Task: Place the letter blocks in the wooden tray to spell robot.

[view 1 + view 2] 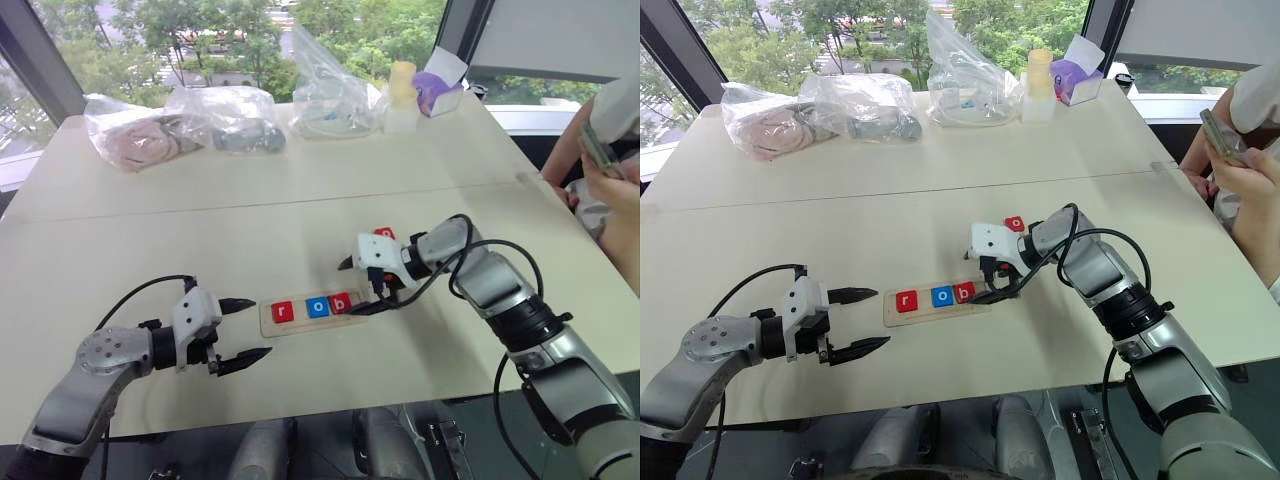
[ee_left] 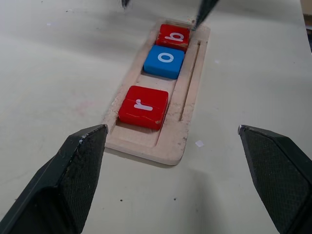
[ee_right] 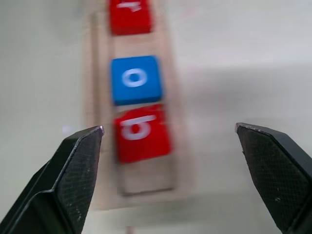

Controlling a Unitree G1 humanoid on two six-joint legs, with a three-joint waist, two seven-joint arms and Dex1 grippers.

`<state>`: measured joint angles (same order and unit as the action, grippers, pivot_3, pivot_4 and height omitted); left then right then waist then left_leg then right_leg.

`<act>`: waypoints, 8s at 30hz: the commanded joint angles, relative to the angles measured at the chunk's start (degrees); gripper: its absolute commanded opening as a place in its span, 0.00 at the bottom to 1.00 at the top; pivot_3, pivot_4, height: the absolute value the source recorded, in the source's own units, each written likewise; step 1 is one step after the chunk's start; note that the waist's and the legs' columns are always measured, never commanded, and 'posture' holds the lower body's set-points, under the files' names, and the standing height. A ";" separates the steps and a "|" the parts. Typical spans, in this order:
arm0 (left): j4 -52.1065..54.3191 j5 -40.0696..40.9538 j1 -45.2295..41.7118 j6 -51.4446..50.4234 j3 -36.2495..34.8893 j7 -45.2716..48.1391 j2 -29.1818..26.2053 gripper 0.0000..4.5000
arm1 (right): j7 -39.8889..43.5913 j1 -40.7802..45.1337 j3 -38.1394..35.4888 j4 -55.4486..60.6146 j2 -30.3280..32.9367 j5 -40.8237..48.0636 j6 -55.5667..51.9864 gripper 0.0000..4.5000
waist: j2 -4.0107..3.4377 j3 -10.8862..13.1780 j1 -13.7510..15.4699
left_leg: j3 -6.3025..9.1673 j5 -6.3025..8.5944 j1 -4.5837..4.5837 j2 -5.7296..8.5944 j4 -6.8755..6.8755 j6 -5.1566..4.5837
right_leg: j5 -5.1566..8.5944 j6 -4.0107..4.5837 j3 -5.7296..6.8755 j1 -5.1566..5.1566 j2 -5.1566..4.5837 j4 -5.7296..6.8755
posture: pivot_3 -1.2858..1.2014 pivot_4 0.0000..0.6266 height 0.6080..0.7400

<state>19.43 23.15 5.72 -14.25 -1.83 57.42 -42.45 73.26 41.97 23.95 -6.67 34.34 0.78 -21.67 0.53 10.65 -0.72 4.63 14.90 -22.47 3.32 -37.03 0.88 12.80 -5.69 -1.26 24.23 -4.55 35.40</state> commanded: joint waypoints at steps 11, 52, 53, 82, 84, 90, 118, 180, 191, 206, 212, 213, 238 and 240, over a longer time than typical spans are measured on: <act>0.83 0.53 -1.26 0.79 -0.14 1.09 0.09 1.00 | -2.98 0.36 -2.65 -4.28 1.68 -1.84 5.86 0.99 | 0.00 0.00 -0.15 | 0.00 0.00 -0.01 0.00 0.01 0.00 | 0.00 0.00 0.00 0.02 0.01 0.02 | 0.52 0.24 1.00; 3.63 0.92 -0.41 -1.25 -0.68 -1.29 0.50 1.00 | -20.50 0.53 -15.10 2.14 -3.73 -1.35 -8.14 0.99 | -0.01 0.00 -0.02 | 0.00 0.00 -0.01 0.02 0.01 0.00 | 0.00 -0.01 -0.01 0.03 0.02 0.03 | 0.52 0.24 1.00; 3.52 0.87 -0.45 -1.16 -0.59 -1.32 0.59 1.00 | -23.48 0.72 -16.43 2.43 -4.64 -1.60 -11.29 0.99 | 0.00 0.00 -0.01 | 0.00 0.00 -0.01 0.02 0.02 0.00 | 0.00 -0.01 -0.02 0.03 0.02 0.04 | 0.52 0.24 1.00; 2.28 0.20 -3.05 -0.88 1.39 -1.66 2.13 1.00 | -56.60 -1.62 -24.43 0.66 -22.17 0.78 -38.23 0.69 | -0.04 0.01 -0.39 | -0.02 -0.01 -0.02 0.02 0.08 0.00 | -0.07 -0.10 -0.05 0.13 0.13 0.12 | 0.52 0.24 1.00; 2.21 0.15 -3.13 -0.78 1.43 -1.72 2.19 1.00 | -57.21 -1.75 -24.17 1.01 -22.40 1.01 -38.80 0.45 | -0.04 0.01 -0.39 | -0.02 -0.01 -0.02 0.01 0.08 0.00 | -0.07 -0.10 -0.05 0.13 0.13 0.13 | 0.52 0.24 1.00; 1.83 -0.09 -3.15 -0.24 1.87 -1.77 2.45 1.00 | -59.53 -4.71 -23.60 7.87 -22.61 0.97 -44.02 0.26 | -0.04 0.01 -0.22 | -0.01 -0.01 -0.02 0.02 0.09 0.00 | -0.07 -0.09 -0.04 0.13 0.12 0.12 | 0.52 0.24 1.00; -2.74 -1.62 -6.46 2.04 3.66 0.01 4.04 1.00 | -29.87 -26.51 -18.95 39.70 16.88 16.76 -36.88 0.99 | 0.02 0.05 -0.06 | 0.05 0.02 -0.07 0.05 0.05 -0.05 | 0.09 -0.09 0.19 -0.11 -0.01 -0.20 | 0.52 0.24 1.00; 2.41 -0.88 -2.72 0.04 1.70 -4.15 3.80 1.00 | -0.88 -3.64 2.30 5.17 -1.99 -0.94 2.88 0.25 | 0.02 0.13 0.01 | 0.03 0.01 -0.05 0.02 0.01 -0.02 | -0.05 -0.12 0.06 0.01 -0.02 -0.08 | 0.52 0.24 1.00; 2.85 -0.65 -2.71 -0.48 1.65 -4.23 3.71 1.00 | -0.54 -3.77 2.43 5.81 -2.47 -0.80 1.44 0.58 | 0.02 0.13 0.00 | 0.03 0.01 -0.05 0.02 0.01 -0.02 | -0.05 -0.12 0.06 0.01 -0.01 -0.07 | 0.52 0.24 1.00; 3.00 -0.57 -2.98 -0.91 1.78 -4.35 3.78 1.00 | -8.20 -2.51 -10.81 8.04 1.00 3.49 -7.75 0.99 | 0.02 0.13 0.18 | 0.03 0.01 -0.05 0.03 0.01 -0.02 | -0.05 -0.11 0.06 -0.01 -0.03 -0.08 | 0.52 0.24 1.00; 2.44 -0.73 -3.10 -0.52 2.43 -4.01 4.17 1.00 | -28.21 -4.02 -20.62 7.28 0.64 -1.39 -27.48 0.99 | 0.02 0.12 0.12 | 0.03 0.01 -0.06 0.04 0.03 -0.02 | 0.01 0.00 0.03 0.03 -0.10 -0.06 | 0.52 0.24 1.00; 2.14 -0.86 -3.22 -0.33 2.76 -3.75 4.24 1.00 | -32.40 -4.45 -23.19 8.17 -1.01 -1.83 -32.36 0.99 | 0.02 0.12 0.12 | 0.02 0.01 -0.07 0.04 0.03 -0.02 | 0.01 0.00 0.02 0.04 -0.11 -0.07 | 0.52 0.24 1.00; 0.20 -1.59 -5.64 0.47 3.65 -3.99 5.49 1.00 | -56.68 -7.84 -34.84 12.28 -16.76 3.08 -57.77 0.26 | 0.00 0.06 -0.34 | -0.02 0.01 -0.03 0.02 0.06 -0.03 | -0.07 -0.12 -0.01 0.06 0.07 0.06 | 0.52 0.24 1.00; 0.17 -1.60 -5.62 0.55 3.68 -4.06 5.49 1.00 | -56.45 -9.87 -32.52 16.16 -16.58 3.59 -59.51 0.26 | 0.00 0.06 -0.31 | -0.01 0.01 -0.02 0.01 0.07 -0.03 | -0.07 -0.12 0.00 0.07 0.08 0.07 | 0.52 0.24 1.00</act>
<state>18.37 21.66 -0.02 -14.56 2.55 53.44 -36.82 16.03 33.67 -10.94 7.42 18.42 2.54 -78.50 0.53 10.70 -1.04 4.63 14.91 -22.49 3.33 -36.96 0.85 12.73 -5.82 -1.25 24.30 -4.47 35.48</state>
